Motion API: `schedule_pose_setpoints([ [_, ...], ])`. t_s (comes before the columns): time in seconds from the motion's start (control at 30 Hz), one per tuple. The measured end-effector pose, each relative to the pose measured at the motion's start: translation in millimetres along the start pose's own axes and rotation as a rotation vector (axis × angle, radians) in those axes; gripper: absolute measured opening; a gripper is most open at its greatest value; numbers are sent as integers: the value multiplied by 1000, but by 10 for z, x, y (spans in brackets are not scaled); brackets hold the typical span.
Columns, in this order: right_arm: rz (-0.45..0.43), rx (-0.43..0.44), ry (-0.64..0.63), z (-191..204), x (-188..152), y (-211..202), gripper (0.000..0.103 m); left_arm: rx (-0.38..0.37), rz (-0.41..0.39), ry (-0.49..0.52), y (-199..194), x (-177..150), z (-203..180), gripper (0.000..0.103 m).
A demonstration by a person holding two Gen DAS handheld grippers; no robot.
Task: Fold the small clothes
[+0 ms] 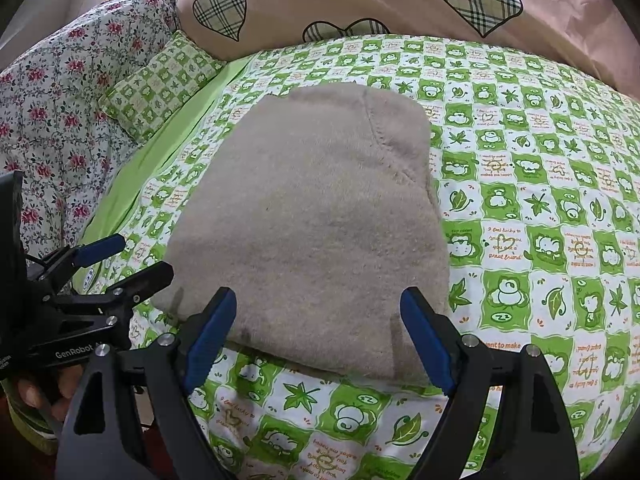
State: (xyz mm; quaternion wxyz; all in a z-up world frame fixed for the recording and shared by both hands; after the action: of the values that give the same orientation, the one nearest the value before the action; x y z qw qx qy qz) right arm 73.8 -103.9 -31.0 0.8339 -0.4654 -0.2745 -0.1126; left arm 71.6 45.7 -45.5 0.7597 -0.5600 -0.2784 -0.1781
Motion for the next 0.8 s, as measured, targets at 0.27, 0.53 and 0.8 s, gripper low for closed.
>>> schedule_pose_setpoints([
  [0.27, 1, -2, 1, 0, -8, 14, 85, -1, -1, 1, -7, 7, -11, 90],
  [0.53, 4, 1, 0, -12, -5, 20, 85, -4, -2, 1, -19, 15, -22, 90],
  [0.8, 5, 4, 0, -28, -1, 25, 85, -9, -7, 5, -33, 32, -44, 90],
])
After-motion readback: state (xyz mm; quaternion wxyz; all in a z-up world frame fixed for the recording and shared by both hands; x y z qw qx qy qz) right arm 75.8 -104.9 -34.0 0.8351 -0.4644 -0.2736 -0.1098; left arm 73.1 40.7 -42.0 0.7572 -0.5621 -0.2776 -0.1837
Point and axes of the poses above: each gripper's, at about its wrist camera, not at the fingertips, and y roughly the way its jaws point, z to its left, x to its top, the point moved 6 cm from there along y, roughly the way its jaws point, and after that the axes turned 12 degrees about x, right-handed, at the moved point
